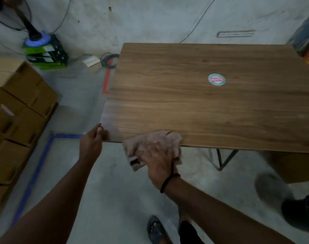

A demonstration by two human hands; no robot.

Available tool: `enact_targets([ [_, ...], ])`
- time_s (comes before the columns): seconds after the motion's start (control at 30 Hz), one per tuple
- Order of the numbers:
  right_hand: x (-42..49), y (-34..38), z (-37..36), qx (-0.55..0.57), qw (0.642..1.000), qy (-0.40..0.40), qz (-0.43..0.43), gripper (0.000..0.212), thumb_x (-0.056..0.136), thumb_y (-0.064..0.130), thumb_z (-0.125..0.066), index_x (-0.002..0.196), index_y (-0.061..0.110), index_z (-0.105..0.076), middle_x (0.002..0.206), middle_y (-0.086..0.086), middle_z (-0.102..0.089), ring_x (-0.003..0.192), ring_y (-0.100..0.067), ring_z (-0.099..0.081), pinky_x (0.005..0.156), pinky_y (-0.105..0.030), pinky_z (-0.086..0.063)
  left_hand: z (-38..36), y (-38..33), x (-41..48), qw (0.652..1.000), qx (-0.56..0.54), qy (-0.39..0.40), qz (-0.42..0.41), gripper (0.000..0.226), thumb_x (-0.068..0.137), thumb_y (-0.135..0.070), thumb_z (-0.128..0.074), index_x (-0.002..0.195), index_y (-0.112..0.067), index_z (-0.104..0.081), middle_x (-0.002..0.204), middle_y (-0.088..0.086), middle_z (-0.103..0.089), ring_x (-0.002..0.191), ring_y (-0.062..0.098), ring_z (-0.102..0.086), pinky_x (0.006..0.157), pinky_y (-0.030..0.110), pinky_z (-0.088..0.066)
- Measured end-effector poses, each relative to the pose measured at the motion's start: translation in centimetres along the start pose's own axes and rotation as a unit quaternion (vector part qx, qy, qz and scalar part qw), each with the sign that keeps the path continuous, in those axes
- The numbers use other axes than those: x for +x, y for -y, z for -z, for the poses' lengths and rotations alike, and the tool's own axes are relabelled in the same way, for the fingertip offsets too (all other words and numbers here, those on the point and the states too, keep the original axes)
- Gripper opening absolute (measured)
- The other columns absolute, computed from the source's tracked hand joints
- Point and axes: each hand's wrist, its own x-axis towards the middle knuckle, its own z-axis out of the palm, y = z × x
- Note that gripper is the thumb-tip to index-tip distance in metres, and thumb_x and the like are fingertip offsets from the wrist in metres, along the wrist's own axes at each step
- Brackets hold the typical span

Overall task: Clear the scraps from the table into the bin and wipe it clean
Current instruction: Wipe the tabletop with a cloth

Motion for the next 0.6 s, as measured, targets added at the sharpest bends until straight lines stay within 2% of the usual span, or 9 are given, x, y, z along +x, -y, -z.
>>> enact_targets([
  [0.1, 2.2, 4.4, 2.3, 0.097, 0.988, -0.094, 0.069, 0.051, 0.077, 0.024, -0.029, 0.107, 0.033, -0.069, 0.118, -0.002, -0.067, 0.109, -0.031, -0.063, 0.084, -0.063, -0.047, 1.0, 0.8, 0.4, 0.989, -0.135, 0.034, 0.046, 0.033, 0.098, -0.033, -0.047, 0.105, -0.011, -0.070, 0.097, 0.016, -0.071, 0.094, 0.028, -0.067, 0.085, 0.037, -0.049],
  [0.13, 3.7, 4.9, 3.6, 0.113, 0.983, -0.129, 0.071, 0.057, 0.076, 0.025, -0.023, 0.113, 0.031, -0.067, 0.125, -0.003, -0.064, 0.115, -0.030, -0.059, 0.090, -0.060, -0.045, 1.3, 0.9, 0.5, 0.979, -0.185, 0.049, 0.067, 0.041, 0.098, -0.042, -0.043, 0.105, -0.011, -0.070, 0.100, 0.016, -0.070, 0.095, 0.027, -0.066, 0.089, 0.041, -0.049],
  [0.17, 5.5, 5.0, 5.1, 0.120, 0.982, -0.130, 0.059, 0.062, 0.078, 0.028, -0.017, 0.120, 0.032, -0.062, 0.135, -0.002, -0.057, 0.125, -0.028, -0.051, 0.099, -0.057, -0.038, 1.6, 1.0, 0.6, 0.964, -0.241, 0.064, 0.096, 0.053, 0.098, -0.048, -0.036, 0.114, -0.008, -0.066, 0.111, 0.016, -0.068, 0.103, 0.026, -0.064, 0.096, 0.042, -0.046],
  [0.23, 9.6, 4.3, 6.6, 0.091, 0.993, -0.072, 0.020, 0.056, 0.090, 0.034, -0.014, 0.132, 0.038, -0.050, 0.153, 0.002, -0.034, 0.142, -0.025, -0.027, 0.112, -0.052, -0.017, 1.8, 1.0, 1.0, 0.926, -0.334, 0.077, 0.160, 0.067, 0.100, -0.052, -0.017, 0.135, -0.004, -0.048, 0.135, 0.014, -0.054, 0.121, 0.021, -0.053, 0.110, 0.040, -0.034],
  [0.33, 13.5, 3.5, 4.6, 0.016, 0.999, 0.046, -0.017, 0.037, 0.100, 0.040, -0.028, 0.134, 0.046, -0.041, 0.159, 0.003, -0.015, 0.147, -0.026, -0.006, 0.112, -0.058, 0.005, 1.8, 1.1, 1.5, 0.893, -0.388, 0.088, 0.209, 0.078, 0.095, -0.061, -0.005, 0.145, -0.007, -0.031, 0.149, 0.009, -0.039, 0.134, 0.020, -0.040, 0.116, 0.038, -0.023],
  [0.4, 13.5, 3.7, 1.8, -0.047, 0.994, 0.101, -0.003, 0.041, 0.097, 0.046, -0.032, 0.138, 0.048, -0.031, 0.160, 0.003, -0.009, 0.147, -0.029, 0.000, 0.110, -0.065, 0.006, 1.8, 1.4, 1.6, 0.884, -0.404, 0.088, 0.219, 0.083, 0.092, -0.066, -0.002, 0.147, -0.009, -0.026, 0.152, 0.009, -0.034, 0.137, 0.021, -0.035, 0.116, 0.039, -0.020],
  [0.43, 13.0, 4.1, 0.6, -0.074, 0.991, 0.106, 0.019, 0.046, 0.096, 0.043, -0.035, 0.141, 0.046, -0.027, 0.160, 0.002, -0.007, 0.147, -0.030, 0.002, 0.108, -0.067, 0.006, 1.8, 1.4, 1.6, 0.883, -0.405, 0.083, 0.222, 0.084, 0.091, -0.066, -0.001, 0.148, -0.010, -0.025, 0.153, 0.009, -0.032, 0.138, 0.021, -0.034, 0.117, 0.039, -0.020],
  [0.5, 11.6, 5.5, -0.7, -0.109, 0.986, 0.095, 0.082, 0.054, 0.092, 0.036, -0.043, 0.144, 0.040, -0.026, 0.160, 0.002, -0.007, 0.146, -0.030, 0.005, 0.107, -0.069, 0.006, 1.4, 1.1, 1.7, 0.890, -0.399, 0.086, 0.205, 0.082, 0.091, -0.065, 0.000, 0.149, -0.012, -0.022, 0.154, 0.009, -0.030, 0.138, 0.022, -0.034, 0.116, 0.039, -0.021],
  [0.6, 9.9, 6.9, -1.0, -0.137, 0.974, 0.070, 0.164, 0.066, 0.089, 0.051, -0.048, 0.147, 0.033, -0.023, 0.160, -0.001, -0.010, 0.146, -0.030, 0.005, 0.106, -0.071, 0.005, 0.2, 0.3, 1.6, 0.913, -0.356, 0.085, 0.182, 0.072, 0.096, -0.057, -0.002, 0.149, -0.016, -0.026, 0.148, 0.007, -0.038, 0.131, 0.021, -0.040, 0.108, 0.035, -0.031],
])
